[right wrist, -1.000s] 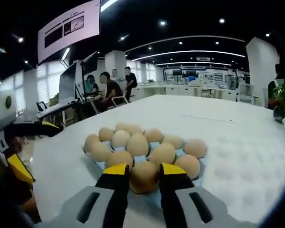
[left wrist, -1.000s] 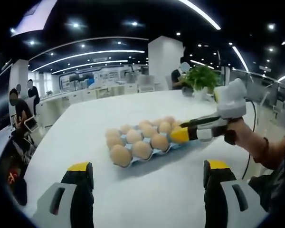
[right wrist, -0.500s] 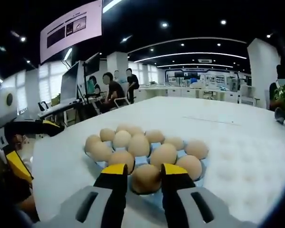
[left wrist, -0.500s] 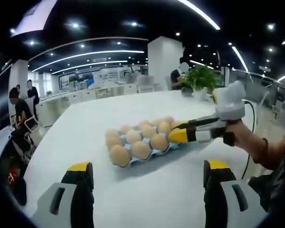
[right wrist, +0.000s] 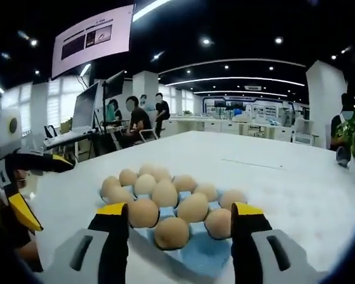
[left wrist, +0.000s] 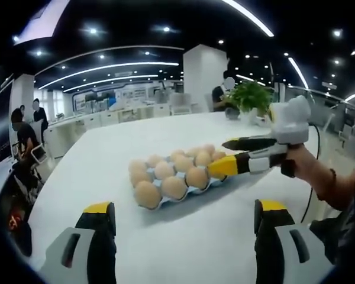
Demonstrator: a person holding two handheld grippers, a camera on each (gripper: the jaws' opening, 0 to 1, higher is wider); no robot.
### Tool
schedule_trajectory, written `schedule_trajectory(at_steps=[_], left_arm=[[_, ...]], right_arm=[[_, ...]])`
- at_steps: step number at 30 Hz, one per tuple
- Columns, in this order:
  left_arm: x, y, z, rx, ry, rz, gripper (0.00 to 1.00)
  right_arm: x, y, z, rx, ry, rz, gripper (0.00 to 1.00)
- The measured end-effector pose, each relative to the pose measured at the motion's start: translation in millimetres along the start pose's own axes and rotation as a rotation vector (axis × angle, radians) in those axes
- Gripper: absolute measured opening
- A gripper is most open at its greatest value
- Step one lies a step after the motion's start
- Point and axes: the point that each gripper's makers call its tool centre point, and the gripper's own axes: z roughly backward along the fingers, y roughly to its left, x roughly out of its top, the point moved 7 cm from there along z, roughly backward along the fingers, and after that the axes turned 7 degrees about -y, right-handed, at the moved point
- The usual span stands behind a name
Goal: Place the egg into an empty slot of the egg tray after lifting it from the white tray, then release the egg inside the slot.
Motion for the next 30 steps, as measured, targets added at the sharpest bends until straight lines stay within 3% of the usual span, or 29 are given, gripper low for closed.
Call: schedule_trajectory(at_steps=[6, 10, 15, 18, 30], left_arm=[[2.2, -3.6, -2.8, -0.010, -0.003, -0.004, 1.00], [2.7, -4.7, -3.7, -0.012, -0.003, -0.005, 1.00], [3.4, -5.4, -4.6, -0.010, -0.004, 0.000, 1.00], [3.7, -5.3, -5.2, -0.003, -0.001, 0.002, 1.00], [7.2, -6.6, -7.4, 0.011, -0.012, 0.003, 1.00]], right_arm=[[4.0, -4.4, 4.1, -0.003, 0.016, 0.019, 0.81], [9.5, -12.0, 7.7, -0.042, -0.008, 0.101, 0.81], [9.1, -19.0, 10.9, -0.029, 0.014, 0.082, 0.87], [8.5, -22.2, 12.8, -0.033, 0.028, 0.115, 0.91], [5.9, -50.8, 31.4, -0.084, 0.053, 0.095, 0.92]])
